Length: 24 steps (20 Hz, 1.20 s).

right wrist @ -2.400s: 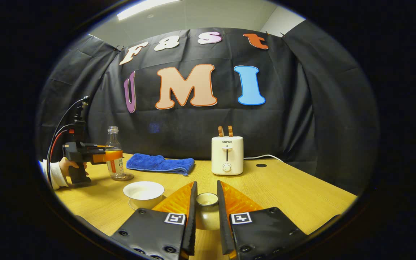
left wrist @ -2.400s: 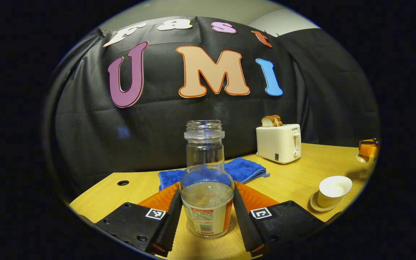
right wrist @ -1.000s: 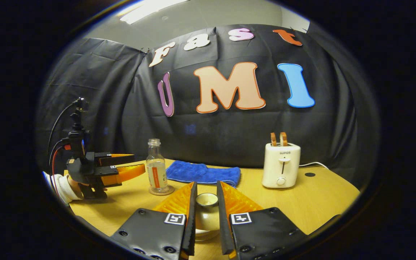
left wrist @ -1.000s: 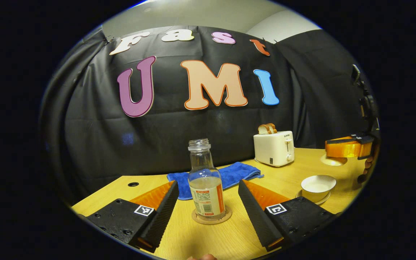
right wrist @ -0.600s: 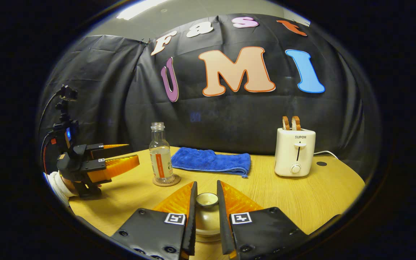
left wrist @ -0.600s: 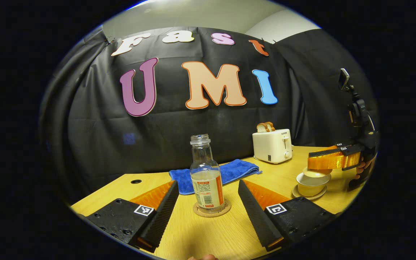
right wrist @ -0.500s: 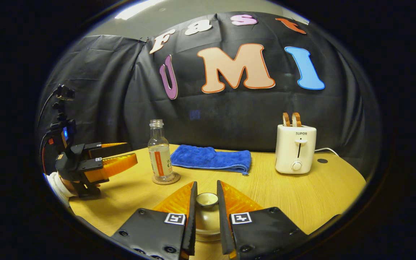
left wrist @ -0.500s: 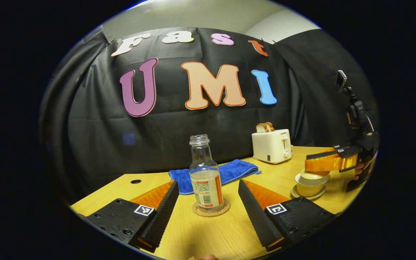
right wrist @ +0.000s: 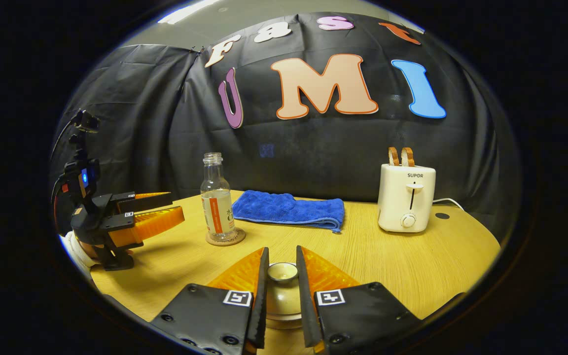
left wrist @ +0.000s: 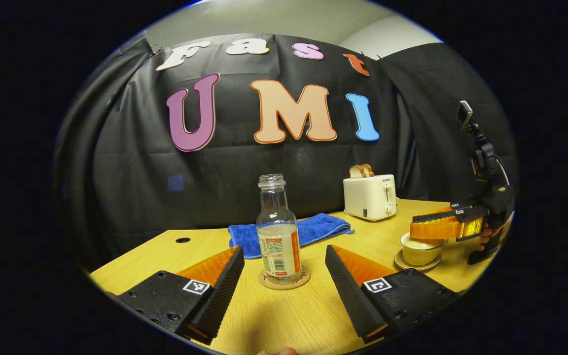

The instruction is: Open the teacup lid with one hand, grasp the water bottle and pour water into the teacup with the other hand; after pouring, place the water bottle on the coaster and then close the teacup lid.

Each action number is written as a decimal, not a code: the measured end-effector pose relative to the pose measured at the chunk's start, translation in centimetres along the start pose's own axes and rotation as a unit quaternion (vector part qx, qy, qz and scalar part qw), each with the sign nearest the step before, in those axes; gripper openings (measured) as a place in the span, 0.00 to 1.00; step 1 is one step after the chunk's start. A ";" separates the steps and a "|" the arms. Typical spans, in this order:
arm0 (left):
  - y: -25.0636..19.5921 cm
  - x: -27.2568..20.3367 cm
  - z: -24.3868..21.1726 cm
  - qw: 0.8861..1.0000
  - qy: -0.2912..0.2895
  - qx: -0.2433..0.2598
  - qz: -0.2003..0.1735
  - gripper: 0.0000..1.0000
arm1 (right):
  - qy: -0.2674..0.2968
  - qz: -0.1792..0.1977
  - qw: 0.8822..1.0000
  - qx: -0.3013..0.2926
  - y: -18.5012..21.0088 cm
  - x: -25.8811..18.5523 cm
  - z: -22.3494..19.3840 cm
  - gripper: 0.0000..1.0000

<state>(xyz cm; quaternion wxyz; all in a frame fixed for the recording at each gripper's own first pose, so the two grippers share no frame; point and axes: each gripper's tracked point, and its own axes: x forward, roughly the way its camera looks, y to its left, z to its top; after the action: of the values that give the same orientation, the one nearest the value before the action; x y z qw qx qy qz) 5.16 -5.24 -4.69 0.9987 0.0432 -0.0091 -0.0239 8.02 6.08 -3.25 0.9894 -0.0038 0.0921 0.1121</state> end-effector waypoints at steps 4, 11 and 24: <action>0.0 0.0 -0.1 1.000 0.002 -0.002 -0.001 0.96 | 0.001 0.005 1.000 0.010 -0.1 -0.1 -0.1 0.40; 0.2 -0.2 -0.4 1.000 0.008 -0.006 0.003 0.96 | -0.037 0.000 0.998 0.041 -1.2 -2.1 1.2 0.93; 0.7 -1.4 -0.5 0.999 0.011 -0.023 0.025 0.96 | -0.093 -0.091 0.990 0.052 -8.3 -7.3 2.1 0.94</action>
<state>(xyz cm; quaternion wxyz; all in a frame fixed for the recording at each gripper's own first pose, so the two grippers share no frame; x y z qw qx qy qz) 3.79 -4.47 -5.16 0.9998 0.0202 0.0012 0.0018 3.27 -3.53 0.01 0.9986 0.0493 0.0047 0.0171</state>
